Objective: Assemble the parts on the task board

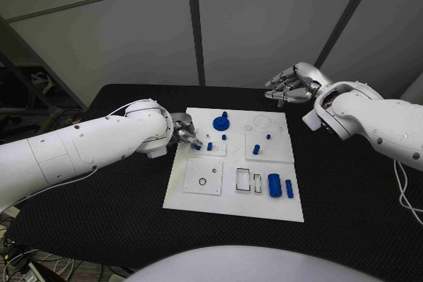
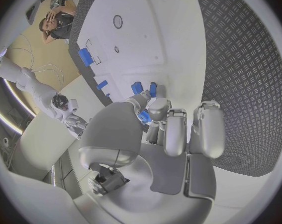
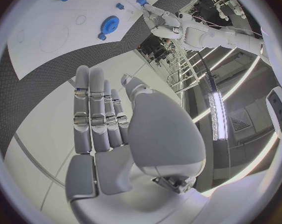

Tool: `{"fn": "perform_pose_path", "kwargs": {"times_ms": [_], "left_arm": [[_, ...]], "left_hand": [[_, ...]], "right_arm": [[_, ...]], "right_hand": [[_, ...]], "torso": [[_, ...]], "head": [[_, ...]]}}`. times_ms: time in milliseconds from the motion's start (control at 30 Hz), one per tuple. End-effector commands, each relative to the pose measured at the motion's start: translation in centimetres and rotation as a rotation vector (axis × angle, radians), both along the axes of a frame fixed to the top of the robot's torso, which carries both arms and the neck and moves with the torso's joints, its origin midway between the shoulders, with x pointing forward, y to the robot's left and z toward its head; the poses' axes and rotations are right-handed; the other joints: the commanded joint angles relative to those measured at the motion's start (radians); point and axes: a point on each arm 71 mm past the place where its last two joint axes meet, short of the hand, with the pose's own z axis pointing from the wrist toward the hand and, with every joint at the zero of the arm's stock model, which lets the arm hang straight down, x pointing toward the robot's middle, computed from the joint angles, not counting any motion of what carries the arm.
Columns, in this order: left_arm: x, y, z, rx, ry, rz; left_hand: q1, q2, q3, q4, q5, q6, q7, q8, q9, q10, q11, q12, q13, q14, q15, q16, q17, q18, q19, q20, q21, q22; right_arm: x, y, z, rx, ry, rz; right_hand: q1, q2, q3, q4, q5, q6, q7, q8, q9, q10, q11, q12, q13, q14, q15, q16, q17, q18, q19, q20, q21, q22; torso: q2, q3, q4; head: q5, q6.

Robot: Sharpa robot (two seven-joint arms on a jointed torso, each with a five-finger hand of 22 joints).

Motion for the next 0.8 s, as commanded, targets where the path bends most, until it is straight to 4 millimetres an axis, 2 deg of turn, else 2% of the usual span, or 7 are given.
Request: {"fn": "perform_pose_path", "kwargs": {"times_ms": [33,400,600,800], "left_arm": [[-0.33,-0.22,-0.31,0.014,0.021,-0.025],[-0.26,-0.38,-0.36,0.014,0.022,-0.026],[-0.14,-0.44,-0.45,0.017,0.026,-0.027],[0.06,-0.44,-0.49,0.015,0.02,-0.018]], "left_hand": [[0.004,0.003,0.091,-0.084,0.005,-0.001,-0.003,0.005,0.003,0.006,-0.002,-0.003,0.001,0.068,-0.006,0.006,0.149,0.005,0.005,-0.002,0.005,0.106],[0.004,0.003,0.091,-0.084,0.005,-0.001,-0.003,0.005,0.003,0.006,-0.002,-0.003,0.001,0.068,-0.006,0.006,0.149,0.005,0.005,-0.002,0.005,0.106],[-0.018,-0.014,0.109,-0.086,0.006,0.01,-0.006,0.013,0.007,0.015,-0.004,0.006,0.01,0.069,-0.006,0.008,0.152,0.004,0.008,-0.001,0.008,0.111],[-0.079,-0.036,0.104,-0.062,0.006,0.031,-0.014,0.02,0.006,0.029,-0.009,0.019,0.021,0.07,-0.01,0.01,0.154,0.003,0.012,-0.003,0.011,0.115]], "right_arm": [[0.02,0.08,0.11,0.004,0.0,0.007],[0.01,0.09,0.1,0.004,0.001,0.008],[0.01,0.07,0.1,0.004,0.001,0.007],[0.01,0.08,0.1,0.004,0.001,0.008]], "right_hand": [[-0.003,0.003,-0.003,0.002,0.003,0.001,0.004,-0.001,0.001,-0.004,0.0,0.006,-0.001,-0.005,0.003,-0.006,0.001,0.004,0.002,0.006,-0.007,-0.001],[-0.003,0.003,-0.003,0.002,0.003,0.001,0.004,-0.001,0.001,-0.004,0.0,0.006,-0.001,-0.005,0.003,-0.006,0.001,0.004,0.002,0.006,-0.007,-0.001],[-0.003,0.003,-0.003,0.002,0.003,0.001,0.004,-0.001,0.001,-0.004,0.0,0.006,-0.001,-0.005,0.003,-0.006,0.001,0.004,0.002,0.006,-0.007,-0.001],[-0.003,0.003,-0.003,0.002,0.003,0.001,0.004,0.0,0.001,-0.005,0.0,0.006,-0.002,-0.006,0.003,-0.006,0.001,0.004,0.003,0.006,-0.008,-0.002]], "torso": [[0.0,0.0,0.0007],[0.0,0.0006,-0.0007],[0.0,0.0008,0.0],[0.0,0.0013,-0.0001]], "head": [[0.001,0.0],[0.002,-0.001],[0.001,-0.004],[0.0,-0.003]]}}
